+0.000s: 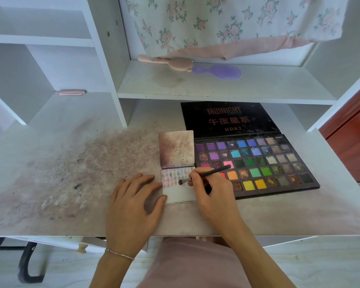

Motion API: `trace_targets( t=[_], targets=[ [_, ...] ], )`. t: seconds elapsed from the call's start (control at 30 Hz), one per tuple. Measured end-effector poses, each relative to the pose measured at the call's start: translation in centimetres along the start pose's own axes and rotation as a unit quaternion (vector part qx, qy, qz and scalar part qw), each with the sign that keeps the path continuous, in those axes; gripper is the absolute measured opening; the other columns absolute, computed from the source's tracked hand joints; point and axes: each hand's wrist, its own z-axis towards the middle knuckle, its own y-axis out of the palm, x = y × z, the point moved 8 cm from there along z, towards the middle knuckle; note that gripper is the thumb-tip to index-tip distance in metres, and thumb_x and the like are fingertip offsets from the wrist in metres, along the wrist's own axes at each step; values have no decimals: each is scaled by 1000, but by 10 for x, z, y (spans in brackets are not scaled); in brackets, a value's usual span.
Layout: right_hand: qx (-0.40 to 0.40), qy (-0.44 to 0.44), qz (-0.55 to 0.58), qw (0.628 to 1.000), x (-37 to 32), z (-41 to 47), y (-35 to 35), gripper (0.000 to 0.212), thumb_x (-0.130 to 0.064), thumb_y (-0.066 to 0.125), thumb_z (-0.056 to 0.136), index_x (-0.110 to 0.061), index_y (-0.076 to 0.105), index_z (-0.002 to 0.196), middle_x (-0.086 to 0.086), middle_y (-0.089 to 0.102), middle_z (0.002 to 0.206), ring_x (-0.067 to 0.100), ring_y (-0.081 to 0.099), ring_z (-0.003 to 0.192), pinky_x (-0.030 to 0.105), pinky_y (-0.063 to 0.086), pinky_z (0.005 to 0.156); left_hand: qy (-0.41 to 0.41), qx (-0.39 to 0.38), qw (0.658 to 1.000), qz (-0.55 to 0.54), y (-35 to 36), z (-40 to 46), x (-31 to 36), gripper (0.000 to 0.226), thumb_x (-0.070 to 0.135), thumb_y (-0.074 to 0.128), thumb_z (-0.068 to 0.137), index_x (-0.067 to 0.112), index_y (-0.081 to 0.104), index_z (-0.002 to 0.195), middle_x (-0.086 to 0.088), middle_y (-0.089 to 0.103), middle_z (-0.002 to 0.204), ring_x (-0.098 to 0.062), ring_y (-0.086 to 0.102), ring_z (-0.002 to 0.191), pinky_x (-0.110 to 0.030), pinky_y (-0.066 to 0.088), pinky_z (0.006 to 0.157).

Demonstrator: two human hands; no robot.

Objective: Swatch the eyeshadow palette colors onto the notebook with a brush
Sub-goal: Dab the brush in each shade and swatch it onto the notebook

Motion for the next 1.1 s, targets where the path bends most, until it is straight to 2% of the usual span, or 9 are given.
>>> trace_targets(
  t=[0.27,0.43,0.57,0.77,0.87,0.93,1.1],
  targets=[
    [9,-18,5,1000,-2,0,-1,8,-22,51,91,-28,54,88,-4,64,78,8,61,77,20,50,67,0,-2,1000,1,0,0,0,42,44,44,78,17,72,94,-2,67,106,-28,60,107,-49,38,99],
    [53,-40,43,997,-8,0,-11,24,-15,51,91,-39,49,85,-14,59,78,9,62,79,13,48,68,1,4,1000,-4,-1,0,0,42,44,45,78,17,72,94,-1,67,106,-27,60,107,-47,35,100],
    [85,-37,74,993,-8,-1,-22,18,-24,45,89,-41,49,82,-18,58,75,4,61,75,11,47,61,-3,3,1000,-6,-1,1,-1,43,45,45,77,17,72,94,-2,67,107,-27,60,106,-47,35,101],
    [128,-16,82,988,8,-9,-51,18,-26,43,88,-37,54,79,-7,61,68,8,60,66,20,49,54,-7,-4,1000,-9,0,1,-2,44,46,44,77,17,71,96,-1,66,108,-27,59,107,-47,35,101],
    [159,-4,34,987,22,-12,-75,25,-20,45,94,-39,54,79,-14,60,69,-4,60,69,11,48,52,-6,-4,1000,-9,-1,0,-2,45,46,44,77,16,71,96,-2,66,108,-27,59,106,-48,36,101],
    [184,18,13,983,34,-14,-91,28,-18,43,95,-39,53,81,-17,60,75,-9,59,76,6,46,56,-9,-7,1000,-9,0,1,-2,46,47,43,77,16,71,96,-2,66,109,-27,59,107,-47,35,101],
    [247,63,-7,967,57,-18,-128,16,-15,37,96,-17,51,89,-14,54,77,-16,55,73,0,40,54,-13,-10,1000,-8,0,1,-1,47,48,42,76,16,72,96,-3,66,109,-28,59,106,-51,37,101]
  ],
)
